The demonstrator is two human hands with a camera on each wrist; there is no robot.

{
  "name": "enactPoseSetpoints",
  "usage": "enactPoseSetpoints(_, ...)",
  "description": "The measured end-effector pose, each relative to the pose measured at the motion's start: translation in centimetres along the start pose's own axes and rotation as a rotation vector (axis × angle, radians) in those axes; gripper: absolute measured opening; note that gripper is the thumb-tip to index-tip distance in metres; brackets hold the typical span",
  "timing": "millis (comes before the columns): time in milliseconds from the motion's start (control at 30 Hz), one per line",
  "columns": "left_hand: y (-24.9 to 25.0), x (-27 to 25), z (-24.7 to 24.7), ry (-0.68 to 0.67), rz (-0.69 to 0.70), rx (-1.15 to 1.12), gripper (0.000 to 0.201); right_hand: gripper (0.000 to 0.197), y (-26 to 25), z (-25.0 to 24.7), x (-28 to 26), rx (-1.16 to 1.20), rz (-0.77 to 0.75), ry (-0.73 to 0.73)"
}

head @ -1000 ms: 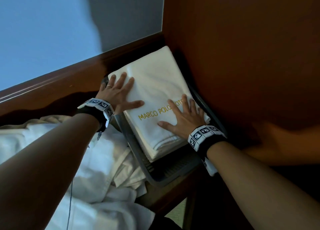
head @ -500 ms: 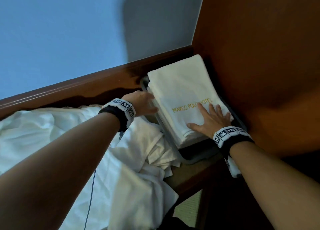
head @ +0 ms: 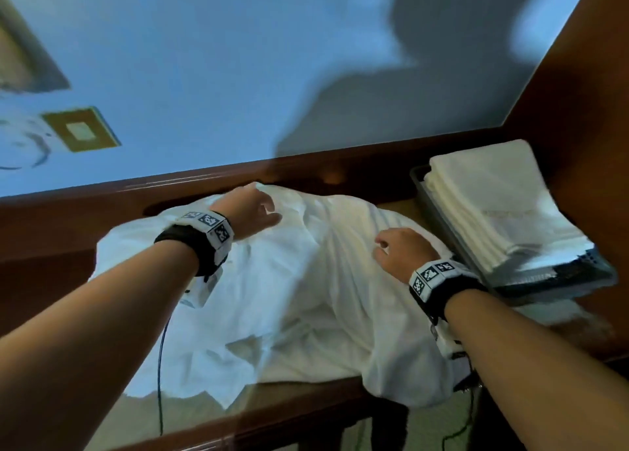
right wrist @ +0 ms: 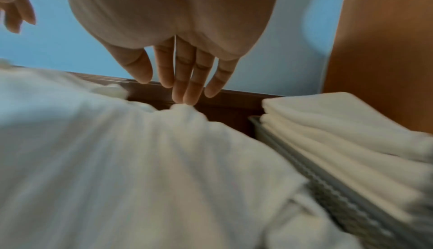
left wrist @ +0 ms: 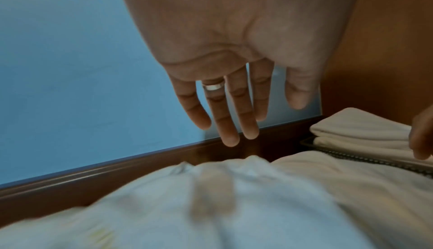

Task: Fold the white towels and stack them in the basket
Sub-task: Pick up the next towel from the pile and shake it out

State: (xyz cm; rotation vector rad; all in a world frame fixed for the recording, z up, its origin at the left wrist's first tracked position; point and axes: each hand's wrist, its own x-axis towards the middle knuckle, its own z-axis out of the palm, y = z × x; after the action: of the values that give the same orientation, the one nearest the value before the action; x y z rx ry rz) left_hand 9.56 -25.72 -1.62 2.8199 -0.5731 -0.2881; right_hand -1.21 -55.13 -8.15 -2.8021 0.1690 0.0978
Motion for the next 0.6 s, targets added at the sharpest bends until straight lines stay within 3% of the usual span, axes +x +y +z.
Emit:
enactPoseSetpoints(133,-7.2,-4.8,0.2,0.099,-0.096,-0.049,0.032,0.024,-8.3,3.8,-0.1,-0.013,-0.177,-0.068)
enactPoseSetpoints(233,-10.5,-6.9,1.1,0.101,-0.155,-0.053,0.033,0.029,-12.7,5.6,0.3,-0.089,-0.264,-0.124)
enactPoseSetpoints(400,-13.5,-7.6,3.2,0.074,-0.264,-0.038,0.044,0.035,-16.9,7.1,2.4,-0.073,-0.322,-0.172)
enactPoseSetpoints(533,-15.3,-6.6,4.2,0.072,-0.277,0.086,0.054,0.036,-20.0,7.5,5.7,-0.038,-0.314,-0.157)
enactPoseSetpoints(600,-16.2,-5.8,4.2,0.070,-0.262,0.114,0.057,0.047,-21.7,7.6,7.2,-0.081,-0.264,-0.150)
